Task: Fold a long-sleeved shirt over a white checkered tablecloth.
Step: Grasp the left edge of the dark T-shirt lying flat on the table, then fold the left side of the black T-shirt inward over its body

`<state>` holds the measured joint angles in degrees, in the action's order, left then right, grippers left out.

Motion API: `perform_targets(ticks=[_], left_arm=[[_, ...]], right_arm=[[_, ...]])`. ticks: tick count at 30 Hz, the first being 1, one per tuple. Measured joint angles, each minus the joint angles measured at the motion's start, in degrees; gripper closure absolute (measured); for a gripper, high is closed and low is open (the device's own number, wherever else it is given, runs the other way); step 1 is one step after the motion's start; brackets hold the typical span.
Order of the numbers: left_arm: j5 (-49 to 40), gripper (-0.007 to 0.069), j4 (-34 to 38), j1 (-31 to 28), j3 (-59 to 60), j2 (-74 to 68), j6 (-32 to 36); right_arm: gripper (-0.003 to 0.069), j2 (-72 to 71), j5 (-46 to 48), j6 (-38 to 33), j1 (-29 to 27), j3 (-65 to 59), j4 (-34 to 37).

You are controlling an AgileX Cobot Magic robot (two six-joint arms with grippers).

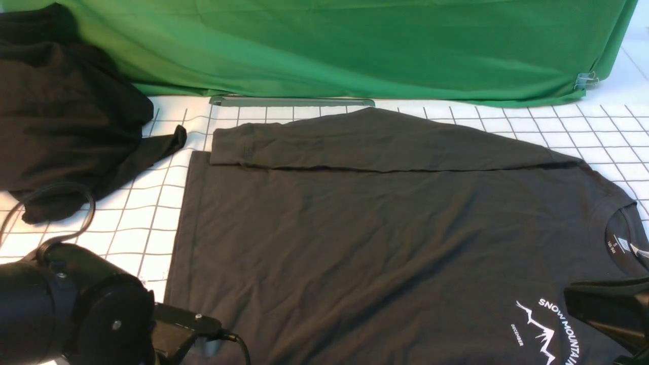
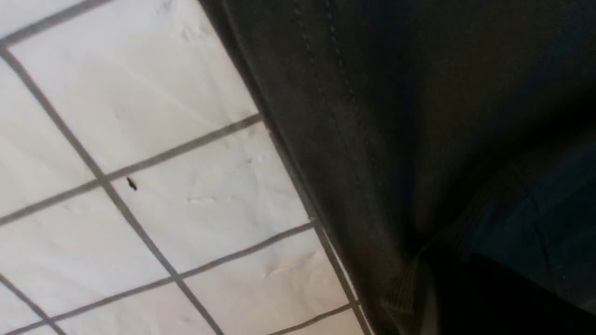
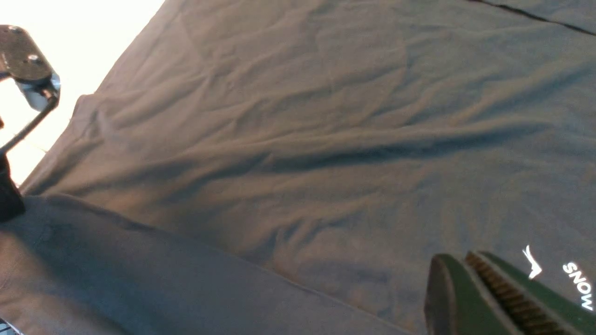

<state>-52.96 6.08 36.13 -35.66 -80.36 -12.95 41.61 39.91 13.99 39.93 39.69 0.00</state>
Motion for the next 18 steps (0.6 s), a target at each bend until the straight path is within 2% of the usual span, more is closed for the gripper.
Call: perform_targets(ticks=[4, 8, 10, 13, 18], left_arm=[[-0.41, 0.0612, -0.33, 0.00, -0.41, -0.05, 0.59], [-5.21, 0.0613, -1.30, 0.00, -4.38, -0.11, 2.36], [-9.56, 0.0613, -2.50, 0.00, -10.43, -0.16, 4.42], [-10.74, 0.0613, -3.91, 0.00, -16.20, 0.18, 5.37], [-12.84, 0.0613, -10.86, -0.19, -29.20, 0.19, 6.98]], right_arm=[[0.0638, 0.00, -0.04, 0.00, 0.00, 0.00, 0.00], [0.0638, 0.00, -0.20, 0.00, 0.00, 0.00, 0.00], [0.0638, 0.00, -0.22, 0.00, 0.00, 0.00, 0.00], [0.0638, 0.00, -0.56, 0.00, 0.00, 0.00, 0.00], [0.0638, 0.00, -1.95, 0.00, 0.00, 0.00, 0.00]])
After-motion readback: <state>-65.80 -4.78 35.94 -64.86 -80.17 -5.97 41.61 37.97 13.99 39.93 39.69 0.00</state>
